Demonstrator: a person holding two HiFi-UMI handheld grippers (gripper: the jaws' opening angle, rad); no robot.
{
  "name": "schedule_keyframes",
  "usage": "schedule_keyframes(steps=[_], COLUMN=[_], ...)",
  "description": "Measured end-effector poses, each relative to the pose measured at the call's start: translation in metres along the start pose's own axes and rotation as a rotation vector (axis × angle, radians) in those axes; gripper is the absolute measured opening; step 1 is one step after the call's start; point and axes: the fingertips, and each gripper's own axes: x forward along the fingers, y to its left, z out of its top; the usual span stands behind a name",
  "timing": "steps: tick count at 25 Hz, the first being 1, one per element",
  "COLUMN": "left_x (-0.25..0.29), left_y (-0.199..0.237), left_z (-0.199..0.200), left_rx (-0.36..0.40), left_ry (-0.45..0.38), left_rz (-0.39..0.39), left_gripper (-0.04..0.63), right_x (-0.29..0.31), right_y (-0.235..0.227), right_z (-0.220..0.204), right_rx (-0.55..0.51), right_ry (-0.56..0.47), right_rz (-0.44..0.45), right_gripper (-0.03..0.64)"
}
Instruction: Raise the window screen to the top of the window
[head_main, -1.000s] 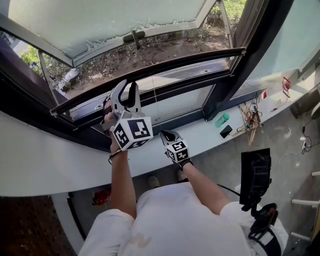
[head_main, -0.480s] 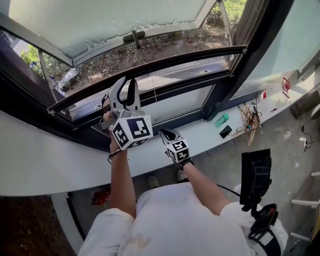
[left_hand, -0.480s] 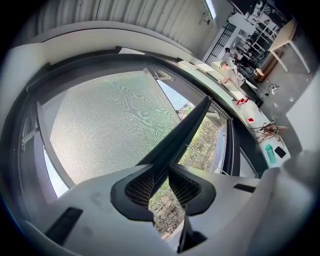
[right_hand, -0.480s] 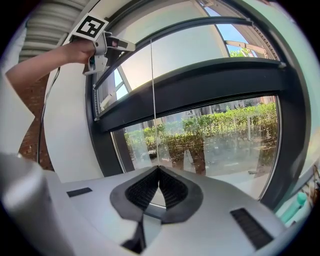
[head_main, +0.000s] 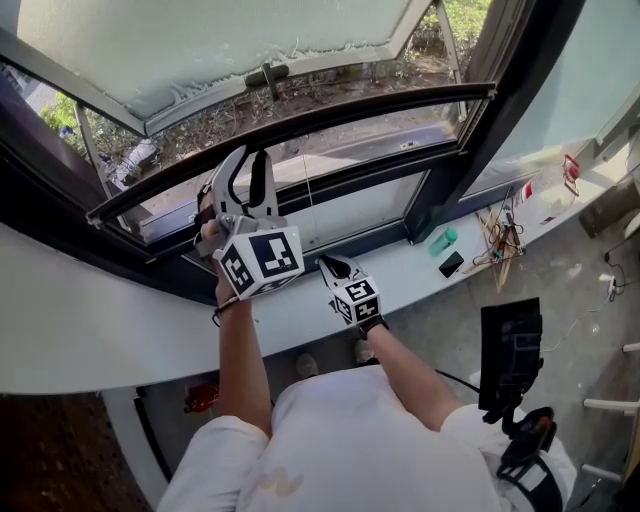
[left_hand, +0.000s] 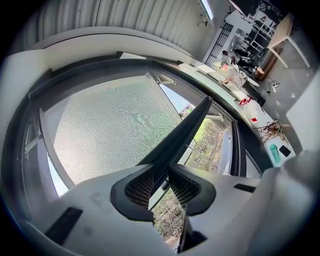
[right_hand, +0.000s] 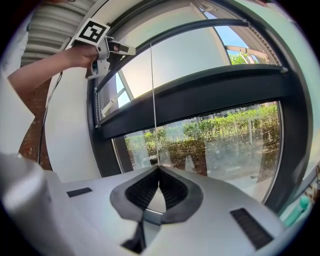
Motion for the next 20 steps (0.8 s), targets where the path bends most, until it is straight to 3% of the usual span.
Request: schedule_keyframes(steps=[20], left_x=[0.003], left_y=[0.015], left_z=[0.013], left_rx=[0.014], left_ry=[-0.024], left_rz=[0.022], left_gripper=[0.067], right_x=[0.000], right_y=[-0.001], right_z=[0.019], right_rx=[0.006], right_ry=[-0.046], right_rz=[0.004], right_gripper=[0.005])
